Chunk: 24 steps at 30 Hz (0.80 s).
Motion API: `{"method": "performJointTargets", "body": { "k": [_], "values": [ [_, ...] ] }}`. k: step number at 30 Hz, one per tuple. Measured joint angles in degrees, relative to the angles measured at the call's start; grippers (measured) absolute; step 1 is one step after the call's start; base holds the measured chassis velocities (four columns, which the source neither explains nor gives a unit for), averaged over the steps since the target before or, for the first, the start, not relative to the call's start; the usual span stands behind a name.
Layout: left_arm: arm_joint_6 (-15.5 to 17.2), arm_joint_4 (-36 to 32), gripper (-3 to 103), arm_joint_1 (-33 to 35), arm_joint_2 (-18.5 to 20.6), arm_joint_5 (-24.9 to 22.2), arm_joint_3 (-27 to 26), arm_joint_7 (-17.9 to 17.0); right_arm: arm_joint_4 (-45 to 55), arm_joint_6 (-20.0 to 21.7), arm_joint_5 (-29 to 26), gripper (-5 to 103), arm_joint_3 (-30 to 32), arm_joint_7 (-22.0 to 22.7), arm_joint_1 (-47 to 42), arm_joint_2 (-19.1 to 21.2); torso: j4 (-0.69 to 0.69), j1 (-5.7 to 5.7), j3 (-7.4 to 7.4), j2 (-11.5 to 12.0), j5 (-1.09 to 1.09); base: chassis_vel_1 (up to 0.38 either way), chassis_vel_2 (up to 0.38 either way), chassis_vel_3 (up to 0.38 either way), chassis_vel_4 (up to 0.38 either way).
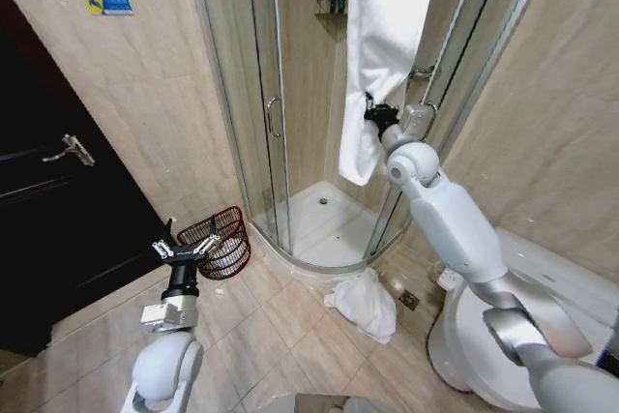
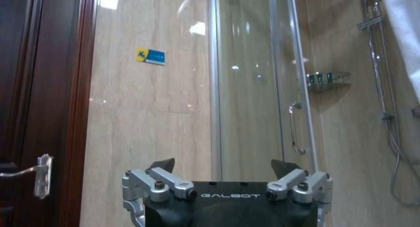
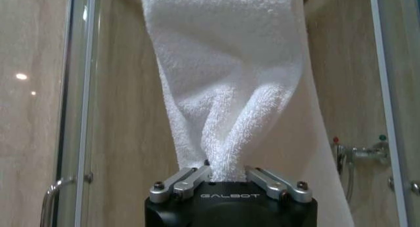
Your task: Discard the used towel into the hamper.
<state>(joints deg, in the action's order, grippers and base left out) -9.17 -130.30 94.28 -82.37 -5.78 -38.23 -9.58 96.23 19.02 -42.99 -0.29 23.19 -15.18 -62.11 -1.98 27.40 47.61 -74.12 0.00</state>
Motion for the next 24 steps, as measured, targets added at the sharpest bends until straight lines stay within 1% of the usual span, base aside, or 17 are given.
{"method": "performJointTargets", "body": {
  "k": [12,16,24],
  "values": [
    [-0.3,0.0,99,0.2,0.1,0.0,-0.3,-0.1,1.4,-0.5,1.4,7,2.3,-0.3,-5.5,-0.2,0.0,0.0,0.0,0.0,0.0,0.0,0.0,0.0,0.0],
    [-0.5,0.3,99,0.3,0.0,0.2,-0.1,-0.1,2.0,-0.7,2.3,7,3.4,-0.9,-8.5,-0.2,0.0,0.0,0.0,0.0,0.01,0.0,0.0,0.0,0.0],
    [-0.6,0.3,99,0.2,-0.3,0.5,0.1,-0.1,0.8,-1.6,4.8,7,4.9,-2.7,-11.2,-0.5,0.0,0.0,0.0,0.0,0.01,0.0,0.0,0.0,0.0]
  ]
}}
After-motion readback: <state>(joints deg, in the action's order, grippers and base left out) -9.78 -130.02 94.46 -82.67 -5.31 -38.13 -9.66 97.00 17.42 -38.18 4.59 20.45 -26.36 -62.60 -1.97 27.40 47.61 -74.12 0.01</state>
